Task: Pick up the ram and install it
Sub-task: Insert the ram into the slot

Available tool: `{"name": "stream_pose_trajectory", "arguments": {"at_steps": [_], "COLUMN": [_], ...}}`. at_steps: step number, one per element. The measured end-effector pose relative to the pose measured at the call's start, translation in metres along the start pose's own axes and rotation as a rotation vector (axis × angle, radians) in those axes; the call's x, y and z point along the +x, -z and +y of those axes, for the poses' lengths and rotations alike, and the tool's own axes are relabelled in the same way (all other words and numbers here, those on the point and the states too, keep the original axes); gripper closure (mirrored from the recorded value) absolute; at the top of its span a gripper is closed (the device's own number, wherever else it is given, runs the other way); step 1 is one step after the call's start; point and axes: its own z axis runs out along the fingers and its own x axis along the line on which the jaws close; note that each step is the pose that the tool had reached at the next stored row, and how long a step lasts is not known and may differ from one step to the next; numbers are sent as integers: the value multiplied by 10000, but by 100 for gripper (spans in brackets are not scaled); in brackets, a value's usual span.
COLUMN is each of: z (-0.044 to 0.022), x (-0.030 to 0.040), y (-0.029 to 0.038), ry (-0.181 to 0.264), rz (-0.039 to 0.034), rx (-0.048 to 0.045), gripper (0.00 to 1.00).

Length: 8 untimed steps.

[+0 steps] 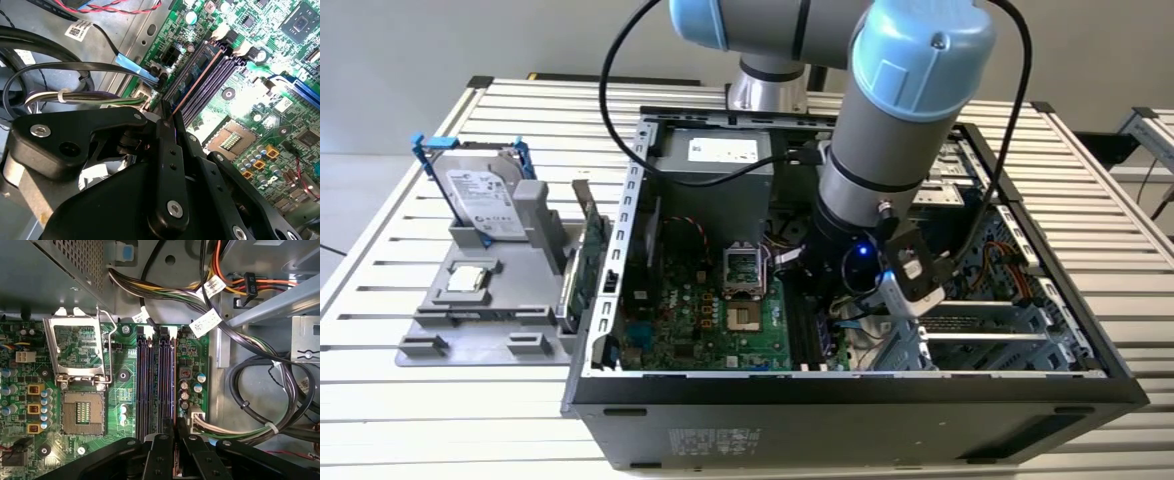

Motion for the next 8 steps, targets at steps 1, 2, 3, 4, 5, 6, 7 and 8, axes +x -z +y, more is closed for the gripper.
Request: {"name": "stream_pose_trajectory", "arguments": {"at_steps": [1, 2, 3, 4, 5, 6, 7, 8], "z": [0, 2, 4, 5, 5, 5, 6, 6], "x": [0, 1, 3, 3, 3, 4, 3, 4], "y": [0, -2, -3, -3, -3, -2, -2, -2], "ry": [0, 0, -1, -1, 0, 0, 0, 0], "rz": [0, 0, -1, -1, -1, 1, 2, 3], "rx": [1, -3, -4, -3, -3, -3, -1, -1], "gripper": [100, 100, 100, 100, 100, 100, 100, 100]}}
